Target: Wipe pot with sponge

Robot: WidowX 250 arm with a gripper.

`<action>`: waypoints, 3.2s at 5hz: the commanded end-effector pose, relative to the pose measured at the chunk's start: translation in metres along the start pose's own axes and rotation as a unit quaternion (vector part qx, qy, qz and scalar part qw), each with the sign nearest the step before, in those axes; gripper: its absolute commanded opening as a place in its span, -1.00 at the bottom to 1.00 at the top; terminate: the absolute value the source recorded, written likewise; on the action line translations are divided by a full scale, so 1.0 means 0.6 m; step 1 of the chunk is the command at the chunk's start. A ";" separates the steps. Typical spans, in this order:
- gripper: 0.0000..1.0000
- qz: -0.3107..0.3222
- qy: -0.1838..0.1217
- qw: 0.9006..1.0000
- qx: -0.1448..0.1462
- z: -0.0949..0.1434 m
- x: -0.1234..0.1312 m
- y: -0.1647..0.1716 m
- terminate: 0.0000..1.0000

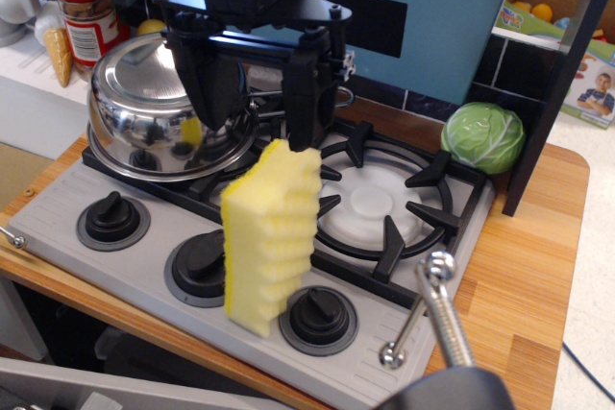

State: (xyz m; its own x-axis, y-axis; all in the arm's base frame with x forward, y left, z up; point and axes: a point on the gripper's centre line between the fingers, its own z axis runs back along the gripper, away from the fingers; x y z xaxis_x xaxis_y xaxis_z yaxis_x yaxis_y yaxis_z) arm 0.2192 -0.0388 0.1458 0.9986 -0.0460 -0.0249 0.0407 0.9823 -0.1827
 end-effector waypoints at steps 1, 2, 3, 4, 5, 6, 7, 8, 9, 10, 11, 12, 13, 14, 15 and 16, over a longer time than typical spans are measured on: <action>1.00 -0.005 -0.020 1.000 0.013 0.013 0.004 -0.006 -1.00; 1.00 0.004 0.022 1.000 0.016 -0.073 0.004 -0.009 -1.00; 1.00 0.007 0.016 1.000 0.019 -0.090 0.016 0.008 -1.00; 1.00 0.020 0.004 1.000 0.000 -0.061 0.030 0.008 -1.00; -1.00 0.023 -0.002 1.000 0.019 -0.069 0.029 -0.003 -1.00; -1.00 0.009 -0.006 0.999 0.044 -0.072 0.036 0.007 -1.00; -1.00 -0.023 0.000 0.998 0.053 -0.047 0.057 0.035 -1.00; -1.00 -0.049 -0.006 0.999 0.015 0.050 0.119 0.105 -1.00; -1.00 -0.058 -0.004 0.998 0.006 0.096 0.137 0.149 -1.00; -1.00 -0.052 0.001 0.998 -0.028 0.134 0.139 0.193 -1.00; -1.00 -0.053 -0.007 0.998 -0.018 0.140 0.140 0.227 -1.00; -1.00 -0.040 -0.033 0.999 0.008 0.105 0.142 0.243 -1.00; -1.00 0.015 -0.045 0.999 -0.003 0.093 0.155 0.267 -1.00; -1.00 0.040 -0.049 0.998 0.011 0.068 0.160 0.281 -1.00; -1.00 0.048 -0.048 0.998 -0.015 0.059 0.156 0.252 -1.00; -1.00 0.055 -0.052 0.996 -0.043 0.046 0.154 0.209 -1.00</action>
State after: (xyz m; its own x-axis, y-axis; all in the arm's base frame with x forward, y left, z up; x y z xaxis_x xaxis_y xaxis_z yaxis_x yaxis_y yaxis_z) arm 0.3149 0.0764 0.1266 0.9974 0.0711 -0.0096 -0.0708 0.9543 -0.2902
